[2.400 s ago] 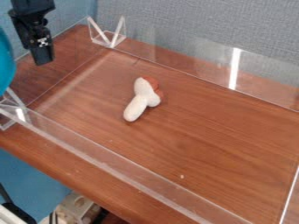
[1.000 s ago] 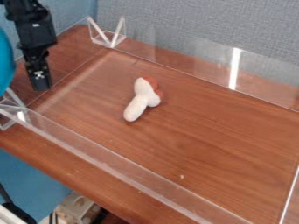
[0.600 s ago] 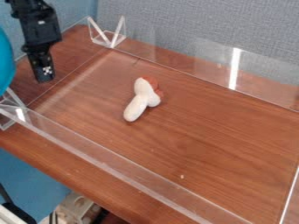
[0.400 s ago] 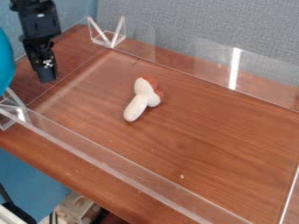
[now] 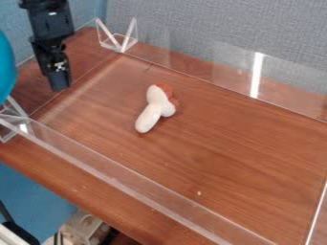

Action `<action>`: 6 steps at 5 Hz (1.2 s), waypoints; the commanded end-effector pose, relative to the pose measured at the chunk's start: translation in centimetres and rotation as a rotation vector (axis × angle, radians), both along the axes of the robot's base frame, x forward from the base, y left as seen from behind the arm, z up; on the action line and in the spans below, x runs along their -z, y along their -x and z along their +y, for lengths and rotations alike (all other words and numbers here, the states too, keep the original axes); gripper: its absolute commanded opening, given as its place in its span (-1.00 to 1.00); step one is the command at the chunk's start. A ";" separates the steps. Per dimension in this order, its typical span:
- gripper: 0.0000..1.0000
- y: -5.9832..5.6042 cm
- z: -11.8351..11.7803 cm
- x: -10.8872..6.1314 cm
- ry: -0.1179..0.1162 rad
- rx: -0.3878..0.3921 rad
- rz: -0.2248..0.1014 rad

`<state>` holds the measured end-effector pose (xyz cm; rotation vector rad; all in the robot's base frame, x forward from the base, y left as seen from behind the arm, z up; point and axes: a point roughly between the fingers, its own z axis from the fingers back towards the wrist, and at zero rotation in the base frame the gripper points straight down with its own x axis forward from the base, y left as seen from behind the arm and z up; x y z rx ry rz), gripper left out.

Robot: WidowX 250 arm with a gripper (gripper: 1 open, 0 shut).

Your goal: Remove the yellow object from the blue bowl and put it on the table

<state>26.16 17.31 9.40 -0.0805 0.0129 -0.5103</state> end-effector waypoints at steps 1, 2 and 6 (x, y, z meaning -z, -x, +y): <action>1.00 0.3 0.2 -2.1 -0.035 0.041 -0.066; 1.00 1.4 0.2 -1.7 -0.027 0.075 -0.067; 1.00 2.5 0.3 -1.3 -0.002 0.044 -0.055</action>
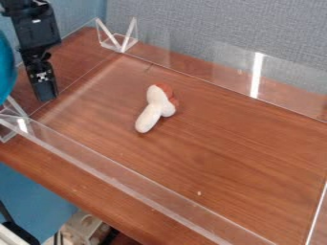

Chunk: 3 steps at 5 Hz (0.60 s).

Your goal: Remove the yellow object from the blue bowl and put it on the table

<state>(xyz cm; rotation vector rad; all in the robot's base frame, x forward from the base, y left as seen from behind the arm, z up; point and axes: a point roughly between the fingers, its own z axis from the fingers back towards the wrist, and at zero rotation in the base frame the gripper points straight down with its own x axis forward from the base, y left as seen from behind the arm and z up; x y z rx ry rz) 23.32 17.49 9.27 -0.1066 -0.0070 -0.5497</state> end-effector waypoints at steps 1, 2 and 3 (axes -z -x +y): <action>1.00 -0.5 -0.2 -1.1 -0.023 -0.004 -0.039; 1.00 -0.3 0.1 -2.6 -0.015 -0.009 -0.034; 1.00 -0.1 0.4 -4.0 -0.007 -0.013 -0.032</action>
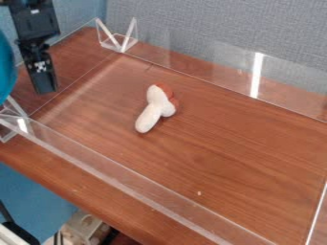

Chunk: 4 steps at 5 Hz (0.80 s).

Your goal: Remove the yellow object from the blue bowl and put it on the table

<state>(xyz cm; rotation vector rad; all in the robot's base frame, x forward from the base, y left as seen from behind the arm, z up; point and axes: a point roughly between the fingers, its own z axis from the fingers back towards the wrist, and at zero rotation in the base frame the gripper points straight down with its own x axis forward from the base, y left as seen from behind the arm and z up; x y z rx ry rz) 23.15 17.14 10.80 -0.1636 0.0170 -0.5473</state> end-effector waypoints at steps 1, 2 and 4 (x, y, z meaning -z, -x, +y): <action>1.00 -0.1 1.7 -2.1 -0.051 -0.081 -0.066; 1.00 0.0 2.4 -1.6 -0.050 -0.145 -0.061; 1.00 0.4 2.5 -0.1 -0.046 -0.098 -0.050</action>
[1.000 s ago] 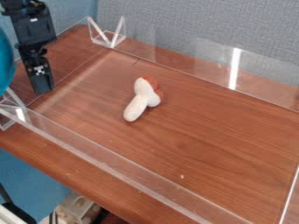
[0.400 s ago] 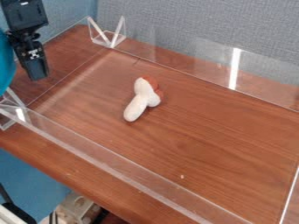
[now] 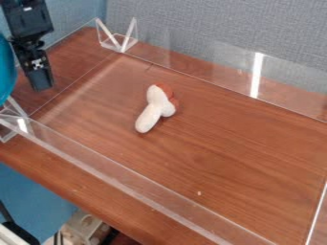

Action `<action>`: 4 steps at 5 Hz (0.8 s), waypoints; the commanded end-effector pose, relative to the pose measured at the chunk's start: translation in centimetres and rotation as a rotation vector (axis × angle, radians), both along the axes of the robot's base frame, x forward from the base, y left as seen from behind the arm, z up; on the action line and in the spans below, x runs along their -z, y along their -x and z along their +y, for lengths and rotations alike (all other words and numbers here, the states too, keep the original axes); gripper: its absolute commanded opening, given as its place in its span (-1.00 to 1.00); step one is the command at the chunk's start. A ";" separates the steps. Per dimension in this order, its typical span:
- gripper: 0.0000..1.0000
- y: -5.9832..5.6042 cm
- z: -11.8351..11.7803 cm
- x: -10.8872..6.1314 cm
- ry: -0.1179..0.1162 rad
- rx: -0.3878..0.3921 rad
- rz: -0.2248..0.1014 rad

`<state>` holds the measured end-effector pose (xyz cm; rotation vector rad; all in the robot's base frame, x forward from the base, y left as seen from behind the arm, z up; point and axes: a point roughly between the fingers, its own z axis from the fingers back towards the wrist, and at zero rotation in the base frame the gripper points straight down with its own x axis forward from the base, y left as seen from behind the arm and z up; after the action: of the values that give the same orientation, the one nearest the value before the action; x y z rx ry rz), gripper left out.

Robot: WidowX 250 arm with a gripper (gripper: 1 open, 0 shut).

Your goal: Remove the yellow object from the blue bowl and put it on the table

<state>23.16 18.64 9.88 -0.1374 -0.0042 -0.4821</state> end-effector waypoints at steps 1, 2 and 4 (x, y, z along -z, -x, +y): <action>1.00 1.2 0.7 -0.3 -0.021 -0.005 -0.022; 1.00 2.0 0.3 0.3 -0.013 0.017 -0.018; -1.00 2.4 -0.5 0.1 0.009 0.022 -0.017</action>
<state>20.43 17.88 8.09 -0.1917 0.0098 -0.4994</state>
